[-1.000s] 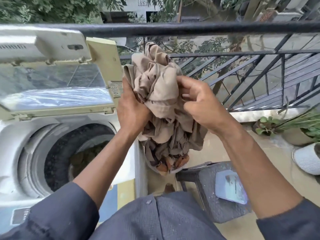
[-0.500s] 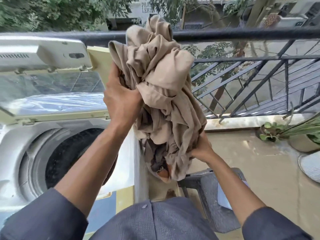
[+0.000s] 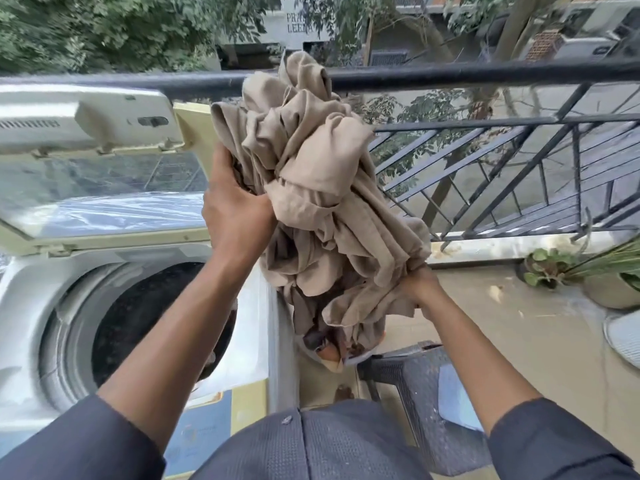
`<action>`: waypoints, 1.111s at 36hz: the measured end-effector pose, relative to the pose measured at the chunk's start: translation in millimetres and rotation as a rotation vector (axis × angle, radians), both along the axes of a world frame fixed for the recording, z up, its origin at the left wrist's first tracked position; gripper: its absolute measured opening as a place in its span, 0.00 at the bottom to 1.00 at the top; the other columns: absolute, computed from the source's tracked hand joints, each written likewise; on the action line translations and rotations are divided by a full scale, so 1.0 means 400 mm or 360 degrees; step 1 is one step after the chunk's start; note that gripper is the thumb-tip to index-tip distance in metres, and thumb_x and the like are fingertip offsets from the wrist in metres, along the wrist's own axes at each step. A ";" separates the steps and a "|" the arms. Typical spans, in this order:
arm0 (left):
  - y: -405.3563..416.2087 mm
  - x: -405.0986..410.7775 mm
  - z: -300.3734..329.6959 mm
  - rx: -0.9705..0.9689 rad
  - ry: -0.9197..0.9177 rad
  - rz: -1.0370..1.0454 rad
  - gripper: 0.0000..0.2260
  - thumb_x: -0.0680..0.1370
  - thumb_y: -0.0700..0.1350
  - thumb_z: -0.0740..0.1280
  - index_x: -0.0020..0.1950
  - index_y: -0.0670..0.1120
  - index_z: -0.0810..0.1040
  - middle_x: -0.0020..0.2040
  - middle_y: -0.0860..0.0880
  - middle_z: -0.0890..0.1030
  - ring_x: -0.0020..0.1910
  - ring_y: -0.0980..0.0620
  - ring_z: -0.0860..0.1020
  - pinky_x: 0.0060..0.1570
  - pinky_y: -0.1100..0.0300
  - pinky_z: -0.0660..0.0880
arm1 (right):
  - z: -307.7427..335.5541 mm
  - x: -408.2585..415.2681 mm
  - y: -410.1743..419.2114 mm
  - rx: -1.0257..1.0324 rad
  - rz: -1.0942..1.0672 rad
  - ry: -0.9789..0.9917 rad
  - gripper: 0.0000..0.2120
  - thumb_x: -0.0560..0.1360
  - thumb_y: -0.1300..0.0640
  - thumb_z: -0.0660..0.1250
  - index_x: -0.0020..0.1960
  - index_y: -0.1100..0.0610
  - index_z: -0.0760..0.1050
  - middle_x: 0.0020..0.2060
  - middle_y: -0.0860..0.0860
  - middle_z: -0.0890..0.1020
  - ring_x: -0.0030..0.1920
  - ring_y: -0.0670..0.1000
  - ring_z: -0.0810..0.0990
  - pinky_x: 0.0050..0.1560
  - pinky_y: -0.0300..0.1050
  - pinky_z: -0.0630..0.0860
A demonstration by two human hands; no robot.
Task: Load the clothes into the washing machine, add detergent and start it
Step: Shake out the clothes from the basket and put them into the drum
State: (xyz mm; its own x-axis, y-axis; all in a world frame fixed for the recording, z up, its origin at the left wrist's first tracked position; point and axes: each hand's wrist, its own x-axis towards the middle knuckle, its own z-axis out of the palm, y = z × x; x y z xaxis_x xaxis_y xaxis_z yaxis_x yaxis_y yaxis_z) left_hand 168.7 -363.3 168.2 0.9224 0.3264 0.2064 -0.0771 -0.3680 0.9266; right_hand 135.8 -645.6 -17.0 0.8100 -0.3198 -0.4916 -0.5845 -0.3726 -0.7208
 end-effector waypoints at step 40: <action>-0.035 -0.020 -0.189 0.0191 0.0170 -0.0880 0.44 0.65 0.64 0.76 0.78 0.55 0.68 0.71 0.43 0.74 0.73 0.42 0.72 0.77 0.44 0.67 | 0.410 0.006 0.301 0.0269 0.0374 -0.0590 0.43 0.65 0.38 0.61 0.76 0.27 0.46 0.75 0.57 0.69 0.75 0.62 0.70 0.76 0.63 0.67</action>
